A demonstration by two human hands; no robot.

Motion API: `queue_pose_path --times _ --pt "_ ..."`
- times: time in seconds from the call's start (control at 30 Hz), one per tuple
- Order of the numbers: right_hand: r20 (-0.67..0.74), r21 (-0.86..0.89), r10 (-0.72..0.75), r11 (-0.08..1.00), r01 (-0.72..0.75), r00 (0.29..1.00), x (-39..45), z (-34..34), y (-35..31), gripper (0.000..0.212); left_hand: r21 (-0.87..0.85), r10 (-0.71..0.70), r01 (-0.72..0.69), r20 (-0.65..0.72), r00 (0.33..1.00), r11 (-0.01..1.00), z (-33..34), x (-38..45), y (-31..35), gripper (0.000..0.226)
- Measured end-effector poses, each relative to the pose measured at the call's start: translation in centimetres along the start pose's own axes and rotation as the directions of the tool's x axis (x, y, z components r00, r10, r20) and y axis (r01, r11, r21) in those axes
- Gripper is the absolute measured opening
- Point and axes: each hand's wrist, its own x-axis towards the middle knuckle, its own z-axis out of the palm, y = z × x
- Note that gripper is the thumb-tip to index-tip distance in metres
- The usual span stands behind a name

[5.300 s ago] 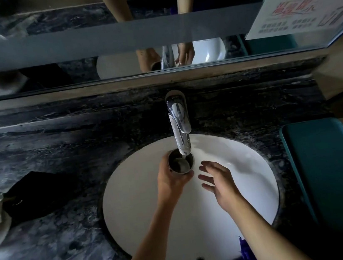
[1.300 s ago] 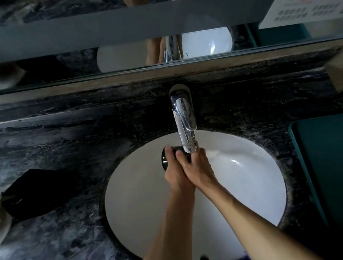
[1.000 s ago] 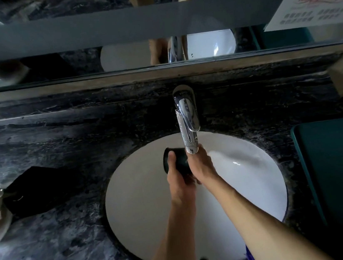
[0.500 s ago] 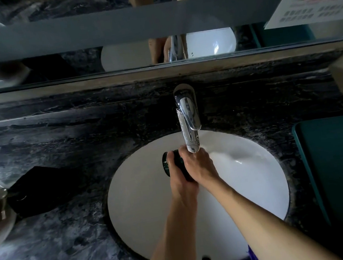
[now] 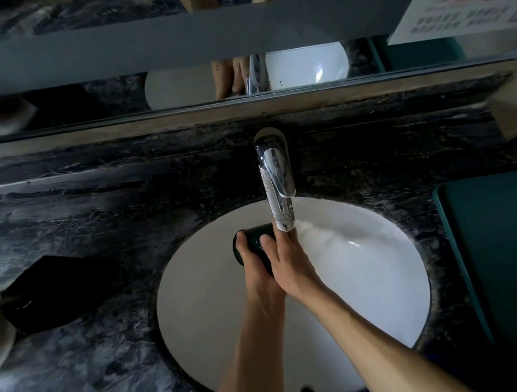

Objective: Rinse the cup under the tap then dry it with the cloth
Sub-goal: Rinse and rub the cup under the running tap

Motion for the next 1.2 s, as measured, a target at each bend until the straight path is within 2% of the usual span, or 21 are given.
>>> queue_pose_path --times 0.1,0.2,0.3,0.37,0.47,0.6,0.67,0.73,0.77,0.9,0.97,1.03,1.1,1.17,1.2 --pt "-0.144 0.091 0.096 0.992 -0.084 0.985 0.6 -0.4 -0.3 0.035 0.029 -0.077 0.075 0.065 0.995 0.997 0.9 -0.8 -0.2 0.063" --pt "-0.172 0.100 0.128 0.989 -0.112 0.977 1.1 -0.9 -0.1 0.032 -0.005 -0.164 0.164 0.005 0.986 0.986 1.6 -1.4 -0.3 0.064" --pt "-0.181 0.202 0.164 0.971 -0.126 0.970 0.9 -1.3 -0.4 0.025 -0.004 -0.161 0.161 -0.067 0.985 0.987 2.1 -1.3 -0.2 0.063" --pt "-0.199 0.286 0.203 0.948 -0.141 0.959 0.9 -1.3 -0.4 0.028 0.014 -0.170 0.173 -0.102 0.980 0.985 2.0 -1.2 -0.3 0.068" --pt "-0.148 0.271 0.192 0.951 -0.147 0.970 1.3 -0.8 0.6 0.032 -0.021 -0.183 0.182 -0.121 0.976 0.983 1.5 -0.9 -0.1 0.068" --pt "0.038 0.414 0.160 0.896 -0.162 0.986 0.6 -1.0 1.3 0.032 -0.102 -0.200 0.191 -0.096 0.975 0.976 1.4 -1.1 0.7 0.060" --pt "0.011 0.405 0.095 0.910 -0.091 0.995 0.6 -1.4 1.4 0.021 -0.106 -0.211 0.203 -0.071 0.975 0.974 1.5 -1.4 0.7 0.057" --pt "-0.075 0.386 0.107 0.920 -0.070 0.991 0.8 -1.5 1.2 0.007 -0.078 -0.218 0.214 -0.052 0.974 0.974 1.8 -1.8 0.4 0.056" --pt "-0.109 0.386 0.139 0.919 -0.087 0.984 0.9 -1.4 1.0 0.012 -0.061 -0.215 0.211 -0.054 0.975 0.975 2.0 -2.0 0.3 0.055" --pt "-0.109 0.388 0.231 0.905 -0.172 0.967 1.4 -1.6 0.9 0.033 -0.022 -0.113 0.112 -0.076 0.991 0.993 2.0 -1.5 -0.2 0.057" --pt "-0.059 0.388 0.230 0.902 -0.190 0.971 1.2 -2.1 0.8 0.027 0.095 -0.011 0.024 -0.139 0.990 0.995 1.9 -1.1 -0.4 0.060" --pt "0.014 0.428 0.183 0.887 -0.171 0.983 1.0 -2.0 1.1 0.015 0.271 0.152 -0.102 -0.171 0.973 0.957 1.9 -1.3 -0.5 0.053" --pt "-0.021 0.408 0.139 0.905 -0.119 0.990 0.8 -1.6 1.7 0.020 0.402 0.267 -0.195 -0.131 0.955 0.895 1.8 -1.2 -0.9 0.046" --pt "-0.073 0.377 0.179 0.916 -0.139 0.981 0.8 -1.7 1.7 0.016 0.445 0.229 -0.161 -0.103 0.968 0.881 2.1 -1.6 -0.8 0.046" --pt "-0.057 0.396 0.234 0.898 -0.193 0.971 0.9 -1.9 1.6 0.022 0.448 0.216 -0.152 -0.096 0.972 0.881 1.9 -1.7 -0.7 0.052"
